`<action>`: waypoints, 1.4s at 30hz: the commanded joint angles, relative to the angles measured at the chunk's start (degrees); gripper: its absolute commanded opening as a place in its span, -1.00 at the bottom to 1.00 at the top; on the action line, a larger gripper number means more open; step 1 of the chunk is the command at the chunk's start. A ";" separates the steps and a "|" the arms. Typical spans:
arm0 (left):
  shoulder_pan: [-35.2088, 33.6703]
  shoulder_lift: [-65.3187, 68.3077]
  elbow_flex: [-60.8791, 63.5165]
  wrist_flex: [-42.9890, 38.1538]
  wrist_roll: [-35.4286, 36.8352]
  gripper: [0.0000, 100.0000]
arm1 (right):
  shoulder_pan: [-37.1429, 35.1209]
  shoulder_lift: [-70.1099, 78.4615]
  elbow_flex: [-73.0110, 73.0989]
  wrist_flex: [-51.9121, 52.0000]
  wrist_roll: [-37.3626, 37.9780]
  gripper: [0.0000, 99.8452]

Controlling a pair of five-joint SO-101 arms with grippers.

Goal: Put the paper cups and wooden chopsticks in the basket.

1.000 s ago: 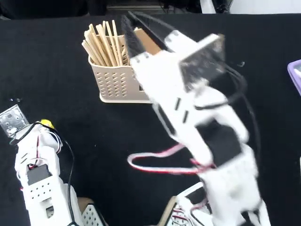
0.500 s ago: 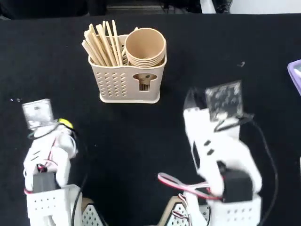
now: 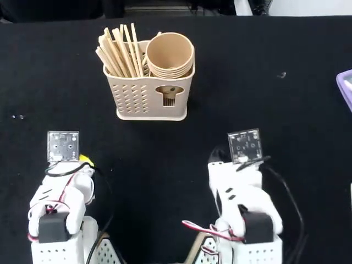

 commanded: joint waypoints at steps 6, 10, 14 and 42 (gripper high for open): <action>0.13 0.18 10.24 0.35 -0.88 -0.94 | 0.79 -5.41 13.23 -1.05 -2.11 -0.98; 0.13 0.18 16.84 0.70 -0.79 -0.94 | 0.97 -5.32 13.14 -0.53 -6.77 -0.98; 0.57 0.18 16.66 0.62 -0.88 -0.94 | 0.88 -5.41 13.14 5.19 -7.38 -0.98; 0.22 0.18 16.66 0.62 -0.88 -0.94 | 0.88 -5.41 13.14 5.10 -7.38 -0.98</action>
